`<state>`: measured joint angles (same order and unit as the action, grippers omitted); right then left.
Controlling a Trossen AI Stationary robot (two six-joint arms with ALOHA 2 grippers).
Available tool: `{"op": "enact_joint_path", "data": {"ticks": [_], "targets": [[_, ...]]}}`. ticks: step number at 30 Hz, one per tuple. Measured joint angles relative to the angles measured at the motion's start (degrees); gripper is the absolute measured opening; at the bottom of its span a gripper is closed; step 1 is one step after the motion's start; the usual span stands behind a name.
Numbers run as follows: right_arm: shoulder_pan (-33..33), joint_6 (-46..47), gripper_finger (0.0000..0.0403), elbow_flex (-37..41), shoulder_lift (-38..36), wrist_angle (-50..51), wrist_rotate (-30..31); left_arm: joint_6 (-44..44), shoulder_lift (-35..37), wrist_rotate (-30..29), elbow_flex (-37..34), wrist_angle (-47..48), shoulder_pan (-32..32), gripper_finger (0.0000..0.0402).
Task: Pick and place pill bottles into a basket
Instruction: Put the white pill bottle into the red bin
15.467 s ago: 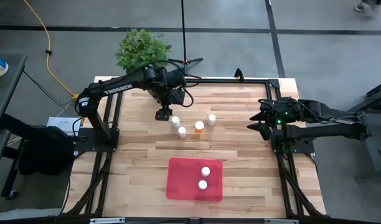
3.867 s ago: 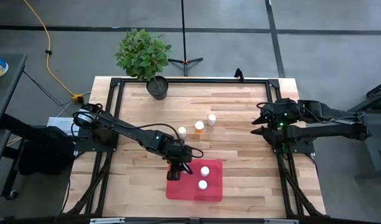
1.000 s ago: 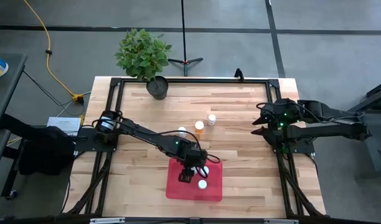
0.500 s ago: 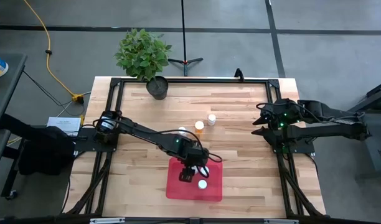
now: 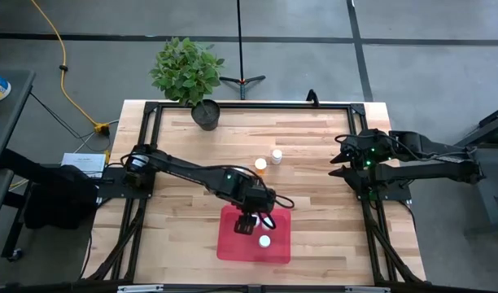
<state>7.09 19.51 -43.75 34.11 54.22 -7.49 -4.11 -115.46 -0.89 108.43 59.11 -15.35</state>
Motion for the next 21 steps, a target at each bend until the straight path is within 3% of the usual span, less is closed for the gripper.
{"op": "enact_joint_path", "data": {"ticks": [10, 21], "targets": [[-0.02, 0.02, 0.0232, 0.00, 0.00, 0.00, 0.09, -0.36, 0.54, -1.22, 5.81, 7.08, 0.37, 0.0298], [-0.02, 0.52, 0.0232, 0.00, 0.00, -0.04, 0.45, -2.16, 7.85, -1.84, 5.97, 7.18, 3.94, 0.0298]]}}
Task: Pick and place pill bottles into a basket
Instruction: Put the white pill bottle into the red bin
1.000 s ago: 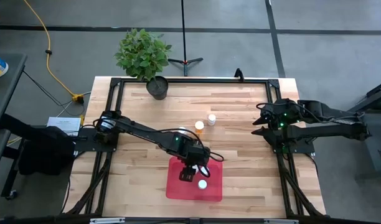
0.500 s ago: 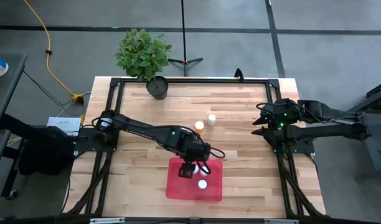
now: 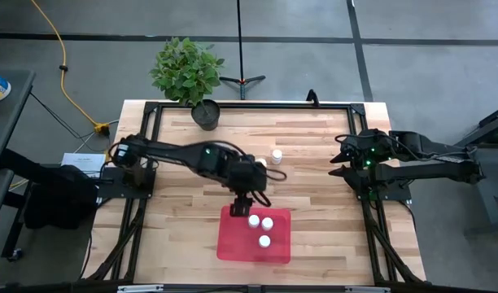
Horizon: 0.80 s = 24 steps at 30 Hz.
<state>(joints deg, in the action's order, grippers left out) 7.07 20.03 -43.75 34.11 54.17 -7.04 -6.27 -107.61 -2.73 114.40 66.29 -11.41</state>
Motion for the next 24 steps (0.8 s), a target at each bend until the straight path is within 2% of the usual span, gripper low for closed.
{"op": "enact_joint_path", "data": {"ticks": [11, 18, 24], "targets": [[0.02, 0.80, 0.0232, 0.00, 0.00, -0.09, 0.90, 1.02, 8.36, -3.59, -0.36, 1.20, 5.92, 0.0298], [0.01, 1.71, 0.0232, 0.00, 0.00, -0.19, 1.35, 1.46, 15.57, -3.62, -4.53, 0.59, 10.57, 0.0298], [0.02, 2.23, 0.0232, 0.00, 0.00, -0.42, 1.35, 0.50, 23.61, -3.60, -9.88, -5.78, 12.94, 0.0298]]}}
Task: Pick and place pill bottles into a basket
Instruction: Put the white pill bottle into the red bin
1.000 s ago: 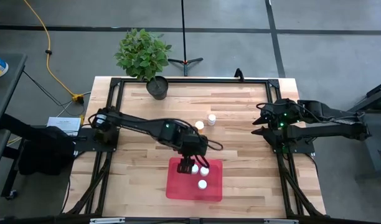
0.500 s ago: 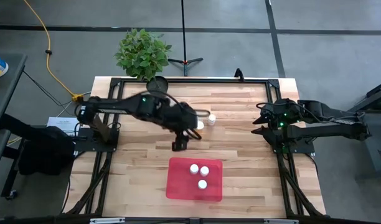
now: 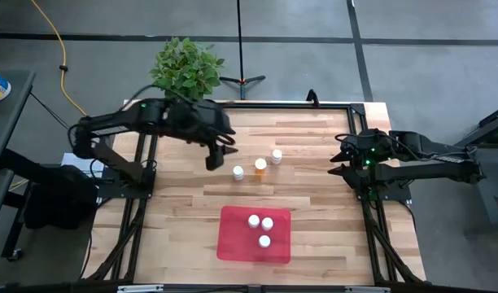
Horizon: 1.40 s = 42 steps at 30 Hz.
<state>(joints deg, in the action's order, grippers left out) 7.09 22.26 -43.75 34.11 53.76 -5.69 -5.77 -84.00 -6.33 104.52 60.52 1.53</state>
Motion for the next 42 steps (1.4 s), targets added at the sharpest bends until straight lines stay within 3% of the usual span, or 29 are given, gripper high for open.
{"op": "enact_joint_path", "data": {"ticks": [7, 15, 32, 42], "targets": [[0.02, 0.24, 0.0232, 0.00, 0.00, -0.04, 0.89, -0.84, 7.21, -0.02, -6.88, -6.52, 0.78, 0.0298], [0.02, 1.31, 0.0232, 0.00, 0.00, -0.48, 1.27, -2.65, 10.37, -0.15, -15.27, -7.70, 0.84, 0.0298], [0.02, 3.86, 0.0232, 0.00, 0.00, -1.77, 1.25, -1.90, 10.47, 5.77, -36.51, -12.65, 3.45, 0.0298], [0.00, 4.90, 0.0232, 0.00, 0.00, -1.75, 1.89, 4.39, 8.52, 5.95, -40.27, -15.95, 6.08, 0.0298]]}}
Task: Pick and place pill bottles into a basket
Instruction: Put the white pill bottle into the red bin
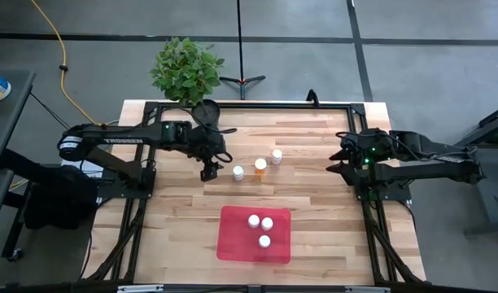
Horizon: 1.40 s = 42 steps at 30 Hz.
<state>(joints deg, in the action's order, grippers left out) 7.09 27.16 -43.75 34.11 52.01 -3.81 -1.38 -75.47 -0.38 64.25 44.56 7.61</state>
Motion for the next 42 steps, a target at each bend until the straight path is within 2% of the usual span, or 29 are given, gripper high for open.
{"op": "enact_joint_path", "data": {"ticks": [16, 22, 29, 36, 42], "targets": [[0.00, 1.35, 0.0232, 0.00, 0.00, 0.02, 0.87, 4.58, -3.18, 0.10, -0.66, 6.57, 1.70, 0.0298], [0.01, 2.18, 0.0232, -0.01, 0.00, 0.02, 1.75, 5.01, -3.16, 6.72, -4.51, 3.95, 6.00, 0.0298], [0.02, 3.10, 0.0232, 0.00, 0.01, 0.02, 1.75, 2.24, 0.04, 13.12, -10.37, -3.83, 8.00, 0.0294], [0.02, 4.14, 0.0232, 0.00, 0.00, -1.46, 1.74, -2.32, 6.29, 13.62, -16.91, -14.97, 7.76, 0.0252], [0.02, 4.80, 0.0232, -0.02, 0.07, -4.14, 1.83, -5.59, 7.88, 13.67, -23.71, -23.65, 7.74, 0.0229]]}}
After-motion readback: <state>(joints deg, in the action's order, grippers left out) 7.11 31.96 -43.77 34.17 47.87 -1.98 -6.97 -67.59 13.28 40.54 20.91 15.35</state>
